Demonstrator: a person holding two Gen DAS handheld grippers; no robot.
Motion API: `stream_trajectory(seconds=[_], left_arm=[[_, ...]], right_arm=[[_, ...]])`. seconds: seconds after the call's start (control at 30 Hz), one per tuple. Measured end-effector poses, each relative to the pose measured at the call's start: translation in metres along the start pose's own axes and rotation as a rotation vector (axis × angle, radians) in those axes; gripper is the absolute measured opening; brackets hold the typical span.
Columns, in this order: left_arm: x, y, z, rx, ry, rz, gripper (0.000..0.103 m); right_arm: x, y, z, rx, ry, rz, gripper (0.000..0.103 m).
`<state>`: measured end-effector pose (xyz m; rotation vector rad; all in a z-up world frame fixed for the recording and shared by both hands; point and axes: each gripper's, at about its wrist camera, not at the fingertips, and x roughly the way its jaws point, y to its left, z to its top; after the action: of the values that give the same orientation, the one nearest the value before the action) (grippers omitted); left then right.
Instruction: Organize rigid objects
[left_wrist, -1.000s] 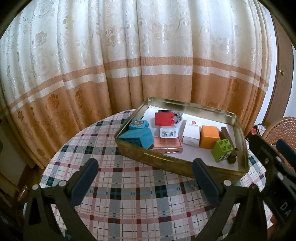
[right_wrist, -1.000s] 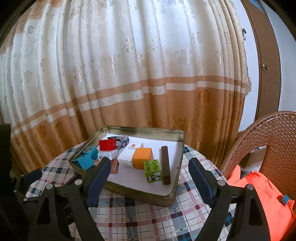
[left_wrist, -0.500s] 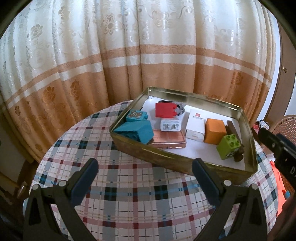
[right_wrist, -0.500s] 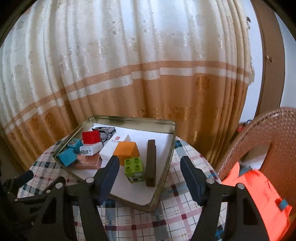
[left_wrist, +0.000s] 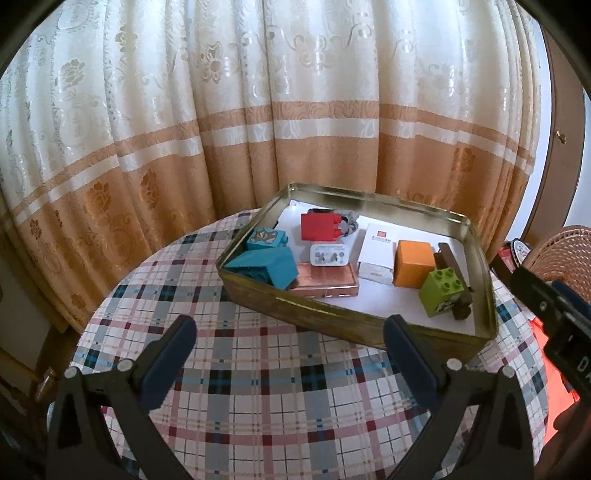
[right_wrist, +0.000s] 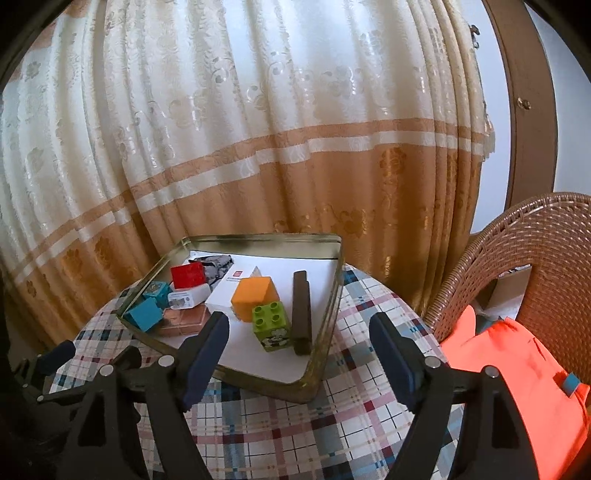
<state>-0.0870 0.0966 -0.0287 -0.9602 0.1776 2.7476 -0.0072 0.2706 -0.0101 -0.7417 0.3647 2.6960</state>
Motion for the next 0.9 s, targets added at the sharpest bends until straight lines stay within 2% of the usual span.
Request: stream_trajectory(seconds=[0.3, 0.47, 0.9], left_arm=[[-0.022, 0.005, 0.003, 0.001, -0.003, 0.009, 0.103], [-0.034, 0.006, 0.005, 0.013, 0.000, 0.020, 0.103], [-0.058, 0.004, 0.011, 0.016, -0.046, 0.054, 0.103]], right_arm=[[-0.022, 0.021, 0.003, -0.026, -0.037, 0.039, 0.081], [-0.036, 0.027, 0.002, -0.015, -0.050, 0.055, 0.084], [-0.060, 0.025, 0.004, -0.008, -0.109, 0.036, 0.085]])
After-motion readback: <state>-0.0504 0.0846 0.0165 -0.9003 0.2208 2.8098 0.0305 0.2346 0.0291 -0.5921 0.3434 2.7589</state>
